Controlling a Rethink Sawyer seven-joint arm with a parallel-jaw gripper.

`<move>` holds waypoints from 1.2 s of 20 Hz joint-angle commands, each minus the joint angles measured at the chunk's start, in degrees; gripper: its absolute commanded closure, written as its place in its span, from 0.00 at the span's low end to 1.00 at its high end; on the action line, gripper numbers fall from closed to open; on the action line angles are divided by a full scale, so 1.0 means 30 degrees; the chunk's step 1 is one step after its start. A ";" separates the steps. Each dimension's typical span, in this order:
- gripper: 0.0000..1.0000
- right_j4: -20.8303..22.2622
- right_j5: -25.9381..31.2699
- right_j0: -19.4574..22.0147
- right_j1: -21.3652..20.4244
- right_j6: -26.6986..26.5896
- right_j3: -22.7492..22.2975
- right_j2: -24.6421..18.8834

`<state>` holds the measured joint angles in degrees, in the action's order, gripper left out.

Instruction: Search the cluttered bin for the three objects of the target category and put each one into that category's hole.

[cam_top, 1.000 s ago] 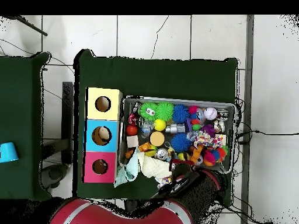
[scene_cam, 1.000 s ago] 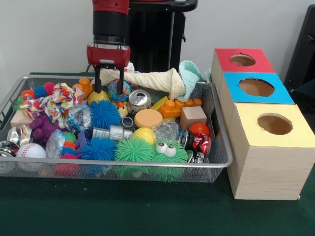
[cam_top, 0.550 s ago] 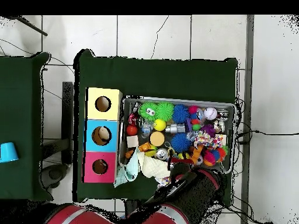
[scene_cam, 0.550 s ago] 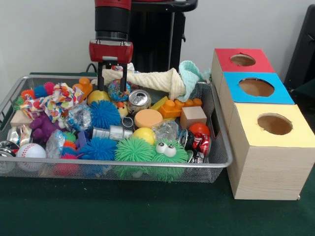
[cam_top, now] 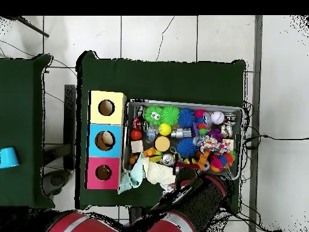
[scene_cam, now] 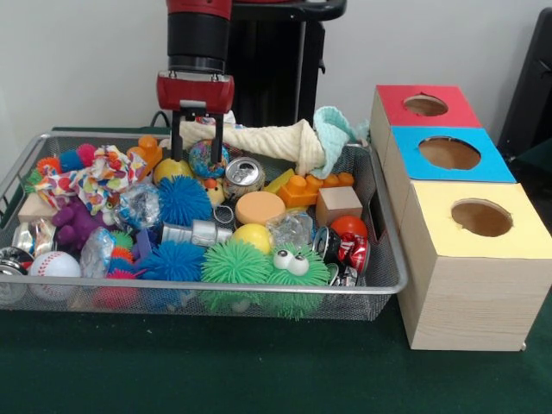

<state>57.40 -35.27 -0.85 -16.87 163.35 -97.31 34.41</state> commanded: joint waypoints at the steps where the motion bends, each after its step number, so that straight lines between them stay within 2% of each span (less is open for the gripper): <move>1: 0.00 -0.2240 -0.1397 0.0299 0.1111 -0.3496 0.0343 -0.1694; 5: 0.00 -0.3584 -0.2420 0.0358 0.1651 -0.4396 0.0305 -0.1428; 11: 0.00 -0.4283 -0.2930 0.0201 0.2258 -0.4528 0.0554 -0.1205; 24: 0.00 -0.4690 -0.3179 -0.0230 0.2704 -0.3406 0.0327 -0.1138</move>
<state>47.50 -39.75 -1.21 -10.95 163.35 -97.51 34.76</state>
